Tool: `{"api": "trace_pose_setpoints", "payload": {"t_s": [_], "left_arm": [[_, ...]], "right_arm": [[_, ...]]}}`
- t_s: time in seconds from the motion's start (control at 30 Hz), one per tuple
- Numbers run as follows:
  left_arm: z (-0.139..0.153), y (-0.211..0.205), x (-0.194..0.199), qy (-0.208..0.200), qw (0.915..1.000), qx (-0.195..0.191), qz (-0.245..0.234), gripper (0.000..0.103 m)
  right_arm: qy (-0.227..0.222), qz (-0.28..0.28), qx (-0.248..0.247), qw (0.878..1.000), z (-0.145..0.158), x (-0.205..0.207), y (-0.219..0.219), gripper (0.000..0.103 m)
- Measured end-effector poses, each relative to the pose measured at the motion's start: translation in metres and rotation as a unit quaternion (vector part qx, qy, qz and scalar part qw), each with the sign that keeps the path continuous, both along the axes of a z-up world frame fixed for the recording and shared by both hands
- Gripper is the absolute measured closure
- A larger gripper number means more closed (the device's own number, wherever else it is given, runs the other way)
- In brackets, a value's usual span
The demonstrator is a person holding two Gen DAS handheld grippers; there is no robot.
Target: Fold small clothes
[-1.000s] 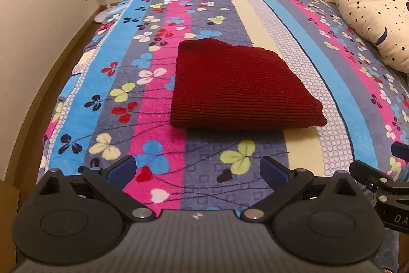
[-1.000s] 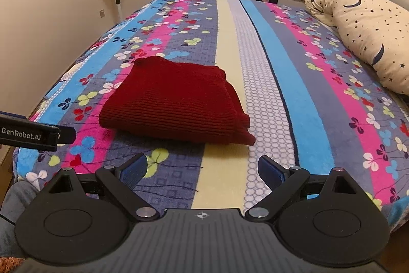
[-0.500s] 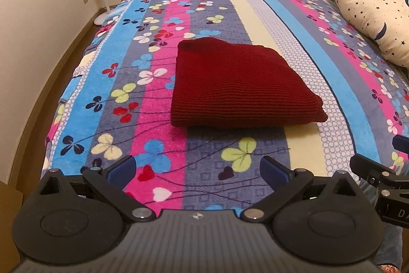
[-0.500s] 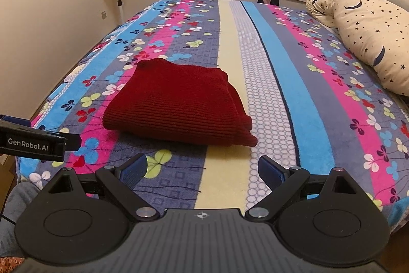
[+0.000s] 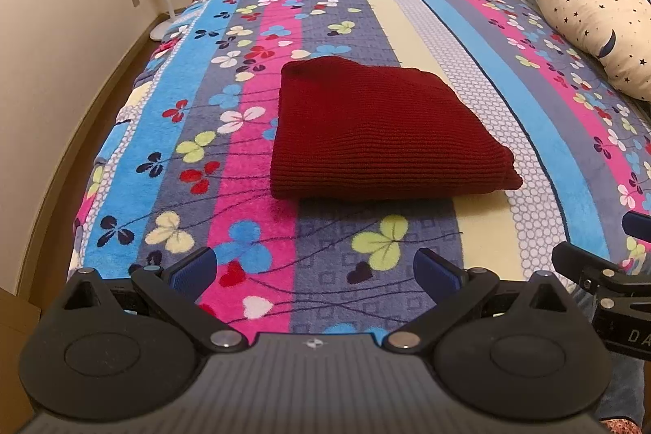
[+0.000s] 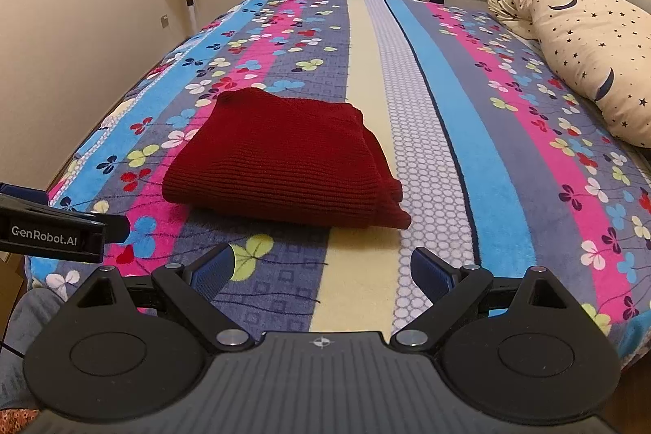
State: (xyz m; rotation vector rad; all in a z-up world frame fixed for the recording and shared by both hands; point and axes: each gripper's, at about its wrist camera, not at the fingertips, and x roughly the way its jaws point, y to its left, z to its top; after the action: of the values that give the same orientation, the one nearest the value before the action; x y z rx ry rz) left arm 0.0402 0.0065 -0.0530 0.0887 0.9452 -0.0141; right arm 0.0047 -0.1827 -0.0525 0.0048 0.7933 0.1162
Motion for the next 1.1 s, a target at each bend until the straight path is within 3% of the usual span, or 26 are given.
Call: {"api": "trace_pose_setpoints", "payload": {"t_s": [1.1], "left_arm": [[-0.0058,0.0019,0.0014,0.006,0.9999,0.009,0.008,0.000]], "right_arm": [[0.005,0.006,-0.003,1.000,-0.0035,0.0021,0.0030,0.009]]}}
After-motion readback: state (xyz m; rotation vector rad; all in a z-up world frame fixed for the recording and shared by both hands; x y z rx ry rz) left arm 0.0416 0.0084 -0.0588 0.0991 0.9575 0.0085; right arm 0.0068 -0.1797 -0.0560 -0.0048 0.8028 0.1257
